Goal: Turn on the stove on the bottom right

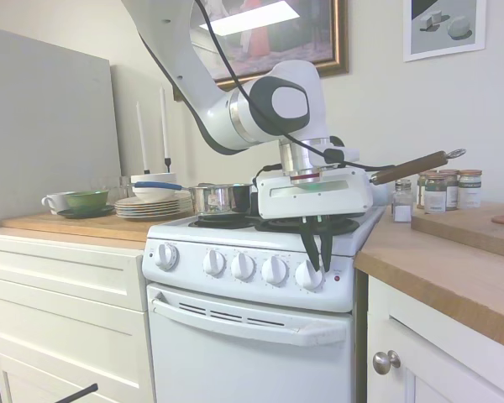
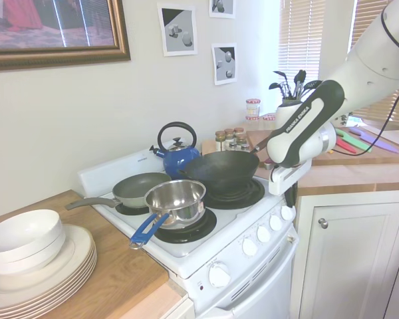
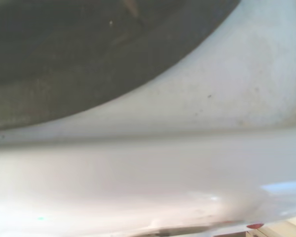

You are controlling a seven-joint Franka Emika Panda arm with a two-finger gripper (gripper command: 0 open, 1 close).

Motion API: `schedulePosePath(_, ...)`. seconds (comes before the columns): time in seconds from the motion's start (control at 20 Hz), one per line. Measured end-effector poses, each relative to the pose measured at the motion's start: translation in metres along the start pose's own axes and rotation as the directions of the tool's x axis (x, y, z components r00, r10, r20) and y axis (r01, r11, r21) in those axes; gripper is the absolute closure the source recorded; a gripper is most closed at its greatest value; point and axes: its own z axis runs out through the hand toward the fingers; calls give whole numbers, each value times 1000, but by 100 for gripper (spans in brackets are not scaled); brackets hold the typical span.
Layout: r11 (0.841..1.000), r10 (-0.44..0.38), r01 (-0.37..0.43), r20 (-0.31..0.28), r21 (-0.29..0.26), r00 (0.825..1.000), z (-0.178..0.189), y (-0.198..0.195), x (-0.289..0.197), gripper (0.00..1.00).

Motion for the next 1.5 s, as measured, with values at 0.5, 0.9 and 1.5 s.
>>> schedulePosePath(0.5,1000,-13,13,13,8,1000,-5,-8,-9,100)
schedulePosePath(0.9,999,-26,25,19,22,999,-9,-20,-20,100)
schedulePosePath(1.5,999,1,-3,51,41,999,0,-24,-28,100)
